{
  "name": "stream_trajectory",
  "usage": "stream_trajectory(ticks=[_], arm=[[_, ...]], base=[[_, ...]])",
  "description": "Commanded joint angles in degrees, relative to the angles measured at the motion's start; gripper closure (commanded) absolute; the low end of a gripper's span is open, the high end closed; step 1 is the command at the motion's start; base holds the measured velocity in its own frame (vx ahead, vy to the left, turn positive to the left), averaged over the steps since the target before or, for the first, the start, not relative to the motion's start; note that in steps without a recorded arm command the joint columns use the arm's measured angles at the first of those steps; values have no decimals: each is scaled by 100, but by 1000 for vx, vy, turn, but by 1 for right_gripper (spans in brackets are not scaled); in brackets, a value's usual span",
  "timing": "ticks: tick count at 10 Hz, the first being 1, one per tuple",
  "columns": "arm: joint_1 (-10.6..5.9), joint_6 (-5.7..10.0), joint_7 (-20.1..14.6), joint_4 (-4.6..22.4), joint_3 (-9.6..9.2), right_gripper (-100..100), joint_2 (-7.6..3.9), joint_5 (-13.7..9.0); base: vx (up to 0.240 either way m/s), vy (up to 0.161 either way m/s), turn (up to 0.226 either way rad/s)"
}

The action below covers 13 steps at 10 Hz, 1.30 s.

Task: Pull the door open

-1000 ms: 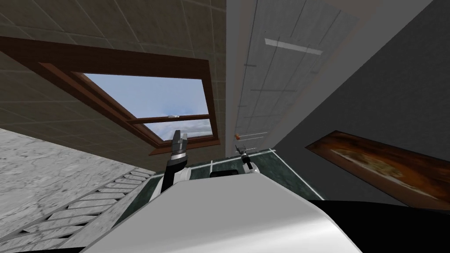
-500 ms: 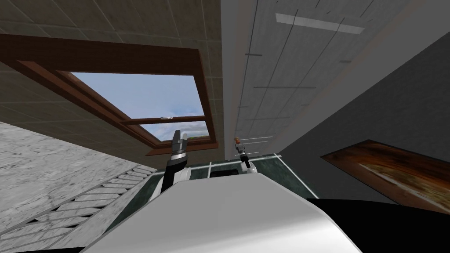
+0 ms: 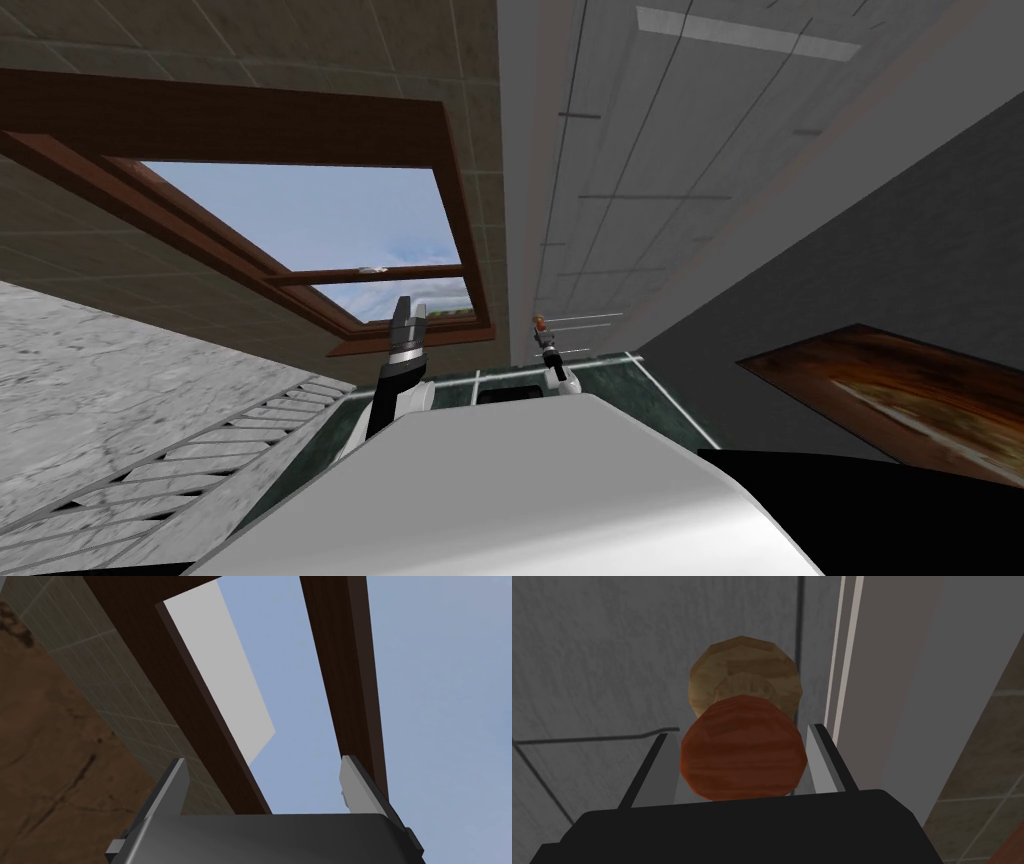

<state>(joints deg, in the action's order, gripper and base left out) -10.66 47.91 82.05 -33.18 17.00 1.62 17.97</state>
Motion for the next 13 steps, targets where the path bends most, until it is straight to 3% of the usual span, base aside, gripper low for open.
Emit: stream_trajectory(ticks=[1, 4, 13], arm=[[10, -1, 1, -1, 8, 100, -7, -3], [10, -1, 1, -1, 8, 100, -7, -3], [118, -3, -1233, 41, -3, 100, -290, -338]], base=[[-13, 14, -16], [-2, 1, 0], [-20, 3, 56]])
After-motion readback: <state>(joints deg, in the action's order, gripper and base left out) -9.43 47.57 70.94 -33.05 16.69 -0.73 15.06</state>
